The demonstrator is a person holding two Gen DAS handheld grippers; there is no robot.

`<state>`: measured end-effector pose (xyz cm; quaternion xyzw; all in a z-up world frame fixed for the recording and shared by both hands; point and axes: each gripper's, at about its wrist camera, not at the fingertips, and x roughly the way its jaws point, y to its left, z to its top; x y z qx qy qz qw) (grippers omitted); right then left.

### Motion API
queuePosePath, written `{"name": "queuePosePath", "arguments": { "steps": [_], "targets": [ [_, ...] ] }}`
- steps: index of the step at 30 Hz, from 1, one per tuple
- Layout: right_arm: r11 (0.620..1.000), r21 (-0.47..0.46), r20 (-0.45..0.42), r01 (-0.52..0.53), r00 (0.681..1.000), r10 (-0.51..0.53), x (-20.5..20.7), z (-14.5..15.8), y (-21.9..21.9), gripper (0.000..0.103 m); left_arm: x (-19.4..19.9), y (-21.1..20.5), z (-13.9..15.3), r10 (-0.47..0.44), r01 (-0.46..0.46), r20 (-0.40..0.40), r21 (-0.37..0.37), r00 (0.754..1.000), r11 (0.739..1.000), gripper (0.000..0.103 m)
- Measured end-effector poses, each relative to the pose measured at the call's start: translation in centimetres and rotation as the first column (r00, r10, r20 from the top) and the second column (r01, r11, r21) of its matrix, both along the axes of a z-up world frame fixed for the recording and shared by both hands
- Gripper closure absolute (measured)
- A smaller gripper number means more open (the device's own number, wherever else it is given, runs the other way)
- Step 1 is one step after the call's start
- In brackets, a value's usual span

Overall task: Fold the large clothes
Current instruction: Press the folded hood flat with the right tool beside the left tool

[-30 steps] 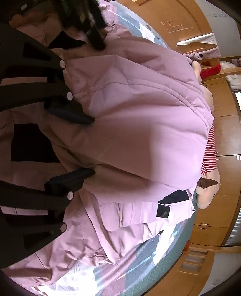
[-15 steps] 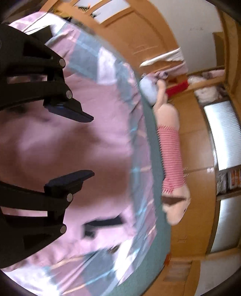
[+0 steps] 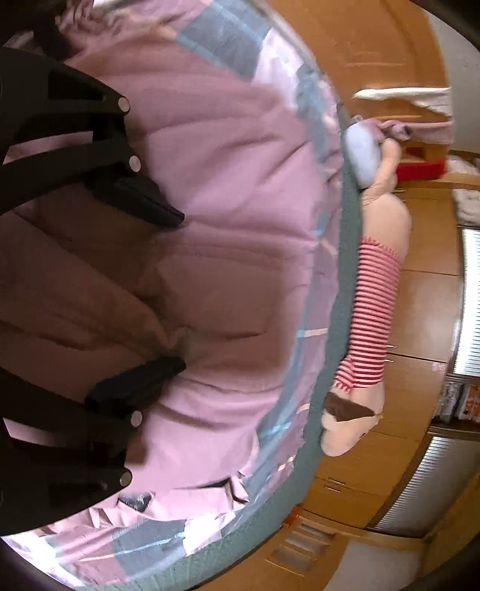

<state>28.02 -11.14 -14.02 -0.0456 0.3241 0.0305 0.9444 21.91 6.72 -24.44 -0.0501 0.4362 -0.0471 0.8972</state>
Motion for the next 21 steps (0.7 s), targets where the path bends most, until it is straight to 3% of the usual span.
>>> {"name": "queuePosePath", "arguments": {
  "steps": [2, 3, 5, 6, 8, 13, 21],
  "targets": [
    [0.997, 0.068, 0.147, 0.036, 0.988, -0.046, -3.0, 2.3, -1.2, 0.031, 0.0, 0.0, 0.0, 0.002, -0.002, -0.001, -0.004, 1.0, 1.0, 0.002],
    [0.995, 0.072, 0.17, 0.065, 0.982, -0.076, -3.6, 2.7, -1.7, 0.03, 0.1, 0.0, -0.1, 0.003, -0.003, -0.001, -0.003, 1.0, 1.0, 0.002],
    [0.992, 0.049, 0.113, 0.118, 0.986, -0.123, -2.8, 1.9, -2.8, 0.03, 0.0, -0.1, -0.1, 0.004, -0.004, 0.002, 0.001, 1.0, 1.0, 0.002],
    [0.989, 0.031, 0.024, 0.144, 0.989, -0.145, -1.4, 0.2, -3.7, 0.03, 0.0, -0.2, -0.1, 0.002, -0.002, 0.003, 0.002, 1.0, 1.0, 0.002],
    [0.99, -0.004, -0.053, 0.144, 0.988, -0.144, -0.1, -2.4, -4.6, 0.03, 0.0, -0.3, -0.1, -0.004, 0.004, 0.002, -0.001, 1.0, 1.0, 0.002],
    [0.984, -0.103, -0.025, 0.146, 0.989, -0.149, -0.3, -3.2, -3.3, 0.027, 0.0, -0.3, -0.3, -0.006, 0.006, 0.001, 0.006, 1.0, 1.0, 0.002],
    [0.985, -0.09, -0.02, 0.147, 0.989, -0.149, -0.9, -3.7, -3.7, 0.027, 0.0, -0.3, -0.3, -0.005, 0.005, 0.002, 0.006, 1.0, 1.0, 0.002]
  ]
}}
